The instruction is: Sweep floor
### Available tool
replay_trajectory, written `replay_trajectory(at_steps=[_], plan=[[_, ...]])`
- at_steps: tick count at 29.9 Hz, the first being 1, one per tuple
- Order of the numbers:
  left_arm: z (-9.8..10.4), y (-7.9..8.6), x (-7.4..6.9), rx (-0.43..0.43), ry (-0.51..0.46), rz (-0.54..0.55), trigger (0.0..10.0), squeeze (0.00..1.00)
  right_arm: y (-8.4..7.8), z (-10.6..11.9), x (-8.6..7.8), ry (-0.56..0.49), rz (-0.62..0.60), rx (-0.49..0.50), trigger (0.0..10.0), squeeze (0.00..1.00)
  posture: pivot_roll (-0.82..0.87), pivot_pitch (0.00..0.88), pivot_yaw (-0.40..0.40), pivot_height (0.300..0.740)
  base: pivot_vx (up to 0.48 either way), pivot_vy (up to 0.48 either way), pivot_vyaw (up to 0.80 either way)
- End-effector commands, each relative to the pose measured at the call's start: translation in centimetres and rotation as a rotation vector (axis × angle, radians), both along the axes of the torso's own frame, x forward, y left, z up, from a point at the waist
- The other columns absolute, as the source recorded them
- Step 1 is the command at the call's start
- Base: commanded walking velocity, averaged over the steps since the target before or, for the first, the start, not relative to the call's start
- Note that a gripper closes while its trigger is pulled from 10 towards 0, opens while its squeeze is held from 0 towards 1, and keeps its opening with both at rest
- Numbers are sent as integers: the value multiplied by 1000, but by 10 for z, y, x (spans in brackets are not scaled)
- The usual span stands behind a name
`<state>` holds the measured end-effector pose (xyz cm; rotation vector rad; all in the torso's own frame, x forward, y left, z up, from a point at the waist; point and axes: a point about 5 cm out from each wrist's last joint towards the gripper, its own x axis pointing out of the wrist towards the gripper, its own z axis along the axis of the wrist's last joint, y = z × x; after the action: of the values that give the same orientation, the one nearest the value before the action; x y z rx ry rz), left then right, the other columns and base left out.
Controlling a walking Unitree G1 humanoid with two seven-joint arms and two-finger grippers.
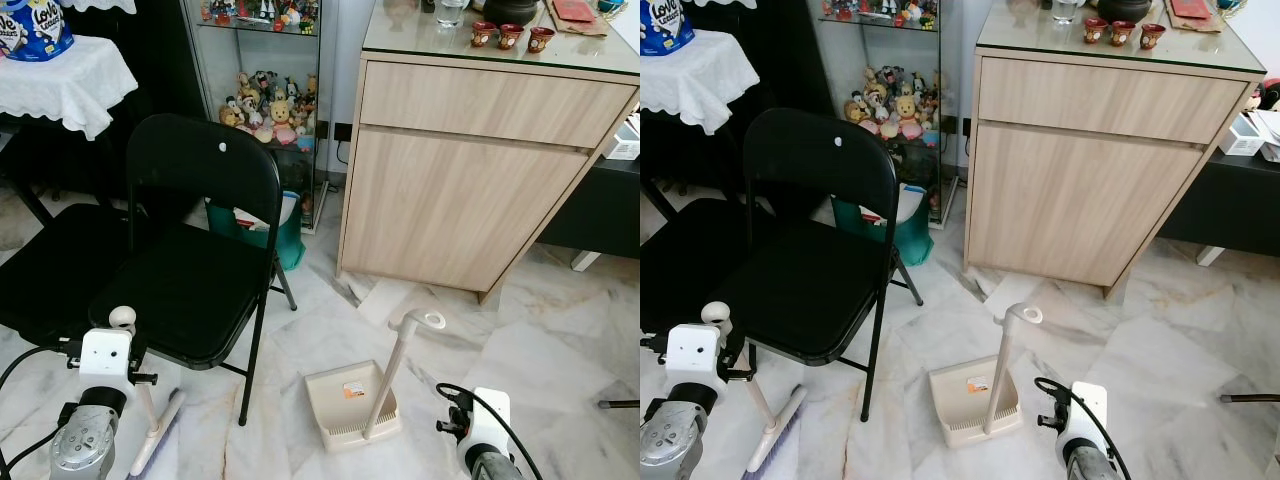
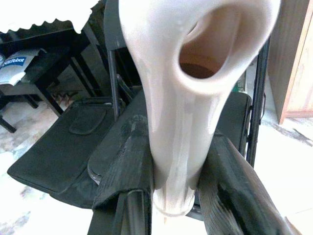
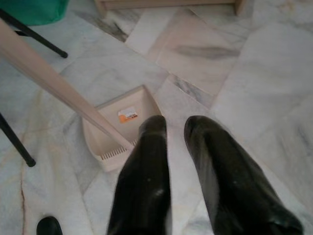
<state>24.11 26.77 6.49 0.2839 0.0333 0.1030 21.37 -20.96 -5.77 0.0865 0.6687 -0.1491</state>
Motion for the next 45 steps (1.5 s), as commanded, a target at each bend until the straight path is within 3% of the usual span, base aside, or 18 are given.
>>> replay_trajectory(at_steps=[1,11,13,18,28,35,45], plan=[[1,2,-1,8,-8,-1,10000,0,-1,4,4,-22,26,-15,10000,1000,-5,107,-19,740,0,0,0],[1,2,-1,7,-7,-1,10000,0,12,1,2,-1,163,-66,10000,1000,-2,103,-19,740,0,0,0],[1,2,-1,6,-7,-1,10000,0,14,1,2,-10,189,-83,10000,0,-3,110,-18,740,0,0,0],[1,2,-1,4,-6,-3,10000,0,22,4,4,-61,225,-79,10000,0,-7,113,-18,740,0,0,0],[1,1,0,1,-8,-2,10000,0,27,17,7,-233,327,-187,10000,0,-16,117,-16,740,0,0,0],[0,1,0,-1,-8,-2,10000,0,29,22,8,-281,343,-204,10000,0,-17,116,-17,740,0,0,0],[1,1,1,1,-13,1,10000,0,22,38,23,-368,312,-281,10000,0,-17,116,-16,740,0,0,0]])
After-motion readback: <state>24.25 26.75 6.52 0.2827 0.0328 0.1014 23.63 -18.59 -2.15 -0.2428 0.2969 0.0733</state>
